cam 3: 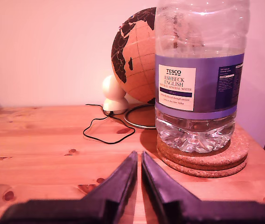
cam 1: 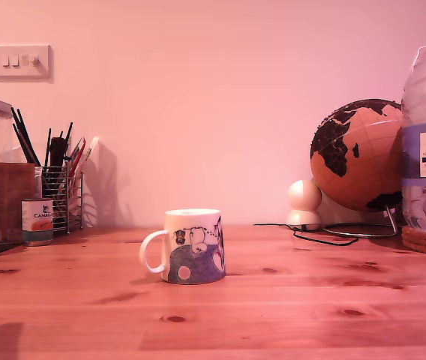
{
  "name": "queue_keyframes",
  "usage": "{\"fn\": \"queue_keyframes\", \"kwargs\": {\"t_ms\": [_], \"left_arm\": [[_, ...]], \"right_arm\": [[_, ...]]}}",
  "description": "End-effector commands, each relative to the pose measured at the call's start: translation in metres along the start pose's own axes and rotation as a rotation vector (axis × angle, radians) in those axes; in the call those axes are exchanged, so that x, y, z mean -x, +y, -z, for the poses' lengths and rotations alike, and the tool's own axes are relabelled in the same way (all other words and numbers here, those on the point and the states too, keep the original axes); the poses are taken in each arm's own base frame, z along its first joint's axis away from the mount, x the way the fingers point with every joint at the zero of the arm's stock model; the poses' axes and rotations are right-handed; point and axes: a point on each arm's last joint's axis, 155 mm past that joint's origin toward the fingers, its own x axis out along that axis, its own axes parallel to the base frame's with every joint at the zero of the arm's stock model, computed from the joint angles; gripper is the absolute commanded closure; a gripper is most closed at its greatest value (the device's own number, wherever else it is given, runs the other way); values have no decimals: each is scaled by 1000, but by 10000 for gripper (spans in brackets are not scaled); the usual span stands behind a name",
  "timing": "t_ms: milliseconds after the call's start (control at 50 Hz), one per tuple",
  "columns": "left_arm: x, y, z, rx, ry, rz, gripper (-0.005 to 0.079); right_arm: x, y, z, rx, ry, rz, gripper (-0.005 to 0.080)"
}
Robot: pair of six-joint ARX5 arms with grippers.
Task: Lift the coffee cup and remove the coffee capsule that is hidden under it
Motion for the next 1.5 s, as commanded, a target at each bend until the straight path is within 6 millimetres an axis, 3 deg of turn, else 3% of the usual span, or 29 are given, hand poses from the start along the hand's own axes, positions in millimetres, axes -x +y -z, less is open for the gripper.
{"fn": "queue_keyframes", "kwargs": {"t_ms": [0, 540, 760, 940, 1200, 1320, 1480], "left_arm": [[16, -50, 68, 280, 303, 250, 763], [16, -50, 68, 269, 299, 251, 763], [8, -39, 42, 62, 165, 216, 763], [6, -42, 21, 21, 77, 237, 763], [8, -51, 6, 56, 20, 287, 763], [12, -62, -8, 102, -23, 355, 764], [18, -73, -30, 217, -82, 427, 763]], "right_arm": [[33, 6, 76, -276, 460, 29, 763], [33, 6, 77, -276, 465, 29, 763], [33, 2, 77, -262, 464, 45, 763], [33, 2, 77, -261, 463, 46, 763], [22, 4, 52, -277, 356, 22, 763], [18, 17, 37, -389, 308, -39, 763], [13, 14, 16, -488, 223, -30, 763]]}}
